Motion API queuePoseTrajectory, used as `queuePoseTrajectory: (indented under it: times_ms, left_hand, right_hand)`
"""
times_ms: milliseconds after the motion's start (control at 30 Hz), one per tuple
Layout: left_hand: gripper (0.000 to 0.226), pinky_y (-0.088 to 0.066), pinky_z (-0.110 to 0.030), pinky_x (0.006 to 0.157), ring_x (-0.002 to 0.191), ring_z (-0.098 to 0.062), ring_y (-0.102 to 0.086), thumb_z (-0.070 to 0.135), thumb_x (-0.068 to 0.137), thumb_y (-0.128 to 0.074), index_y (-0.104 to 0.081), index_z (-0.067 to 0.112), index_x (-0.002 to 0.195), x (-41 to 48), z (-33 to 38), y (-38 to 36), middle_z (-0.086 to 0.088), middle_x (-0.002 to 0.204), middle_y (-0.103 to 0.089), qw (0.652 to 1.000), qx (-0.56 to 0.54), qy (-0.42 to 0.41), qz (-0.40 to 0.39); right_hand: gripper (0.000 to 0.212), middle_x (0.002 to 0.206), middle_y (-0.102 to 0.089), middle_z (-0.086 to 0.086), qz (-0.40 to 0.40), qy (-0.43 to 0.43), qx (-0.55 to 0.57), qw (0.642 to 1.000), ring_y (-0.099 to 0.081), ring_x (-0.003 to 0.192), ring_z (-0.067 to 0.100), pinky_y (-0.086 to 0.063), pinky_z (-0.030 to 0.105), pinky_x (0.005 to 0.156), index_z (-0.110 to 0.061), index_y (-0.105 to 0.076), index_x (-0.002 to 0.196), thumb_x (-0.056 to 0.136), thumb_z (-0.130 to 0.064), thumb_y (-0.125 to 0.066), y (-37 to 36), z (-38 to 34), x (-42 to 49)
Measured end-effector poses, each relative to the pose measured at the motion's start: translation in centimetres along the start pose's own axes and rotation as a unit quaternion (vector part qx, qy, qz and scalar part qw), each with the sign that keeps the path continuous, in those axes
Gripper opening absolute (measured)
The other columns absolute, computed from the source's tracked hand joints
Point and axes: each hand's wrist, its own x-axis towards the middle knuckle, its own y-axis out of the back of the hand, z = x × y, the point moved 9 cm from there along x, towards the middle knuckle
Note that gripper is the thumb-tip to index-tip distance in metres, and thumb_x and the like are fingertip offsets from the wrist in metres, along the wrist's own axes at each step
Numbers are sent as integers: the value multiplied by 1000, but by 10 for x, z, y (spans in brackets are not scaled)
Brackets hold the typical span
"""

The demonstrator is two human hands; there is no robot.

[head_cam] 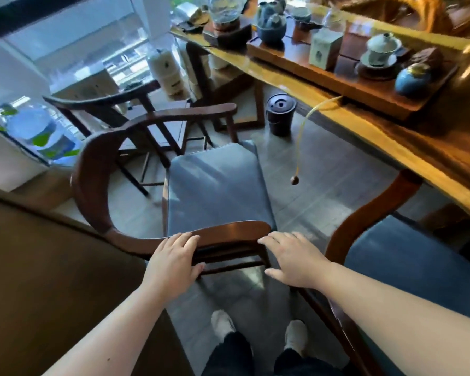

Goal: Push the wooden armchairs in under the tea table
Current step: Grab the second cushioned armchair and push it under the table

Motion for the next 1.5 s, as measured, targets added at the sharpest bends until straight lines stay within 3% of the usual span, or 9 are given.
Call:
queuePoseTrajectory:
  times_ms: [167, 467, 633, 867, 967, 1067, 1133, 1300, 1500]
  left_hand:
    - [64, -33, -43, 109, 129, -25, -40, 46, 82, -65, -43, 18, 135, 15, -40, -16, -4, 138, -51, 999, -12, 26, -29]
    - [72, -30, -44, 110, 130, -25, -36, 55, 79, -62, -37, 20, 137, 63, -107, -79, -2, 139, -47, 994, -10, -30, -108]
    - [87, -25, -46, 110, 132, -25, -33, 73, 72, -53, -34, 21, 139, 76, -130, -124, -2, 140, -45, 986, -32, -54, -154]
    - [109, -45, -42, 90, 118, -23, -46, 92, 56, -38, -26, 24, 140, 82, -147, -154, 1, 133, -48, 969, -43, -102, -219]
    - [96, -48, -39, 73, 100, -24, -55, 80, 63, -48, -27, 23, 137, 72, -153, -158, 0, 120, -54, 966, 0, -107, -234]
    - [57, -48, -36, 61, 75, -23, -60, 61, 66, -55, -42, 25, 109, 73, -155, -152, 3, 91, -59, 970, -9, -90, -225]
    - [47, -44, -33, 54, 67, -21, -60, 61, 63, -52, -43, 28, 96, 75, -153, -151, 7, 79, -57, 968, -24, -98, -229]
    - [45, -45, -30, 52, 65, -19, -59, 60, 59, -53, -42, 30, 90, 74, -145, -151, 10, 71, -49, 969, -23, -66, -239]
    - [44, -45, -31, 51, 63, -19, -58, 58, 57, -55, -40, 29, 86, 72, -84, -152, 9, 67, -46, 965, -46, -43, -254]
  right_hand:
    - [69, 140, -45, 2, -23, 7, -7, 1000, -43, 127, 25, -33, 44, 105, -23, -34, 140, 84, -52, -61, -10, -16, 46]
    - [64, 123, -53, 4, -74, -16, -43, 996, -51, 114, 28, -40, 47, 96, -23, -39, 129, 79, -52, -65, -39, -48, 144]
    - [70, 123, -51, 7, -123, -2, -78, 989, -48, 114, 30, -39, 47, 94, -21, -38, 131, 75, -53, -66, -75, -65, 187]
    - [81, 122, -49, 9, -212, 6, -100, 972, -48, 113, 32, -35, 50, 94, -19, -33, 133, 68, -46, -74, -120, -80, 221]
    - [66, 111, -56, 7, -218, 8, -75, 973, -56, 102, 31, -40, 43, 80, -19, -38, 118, 67, -40, -73, -125, -79, 224]
    - [53, 103, -59, 5, -215, 20, -56, 975, -59, 95, 31, -37, 38, 66, -20, -39, 106, 66, -38, -70, -125, -77, 226]
    - [50, 100, -60, 5, -218, 29, -51, 974, -59, 93, 31, -35, 36, 63, -21, -38, 101, 66, -39, -69, -126, -77, 228]
    - [50, 98, -59, 5, -228, 56, -40, 971, -59, 91, 31, -33, 36, 62, -25, -26, 89, 68, -39, -69, -125, -71, 220]
    - [47, 98, -58, 4, -240, 64, -62, 967, -59, 92, 31, -40, 37, 66, -25, -32, 91, 66, -38, -69, -111, -30, 186]
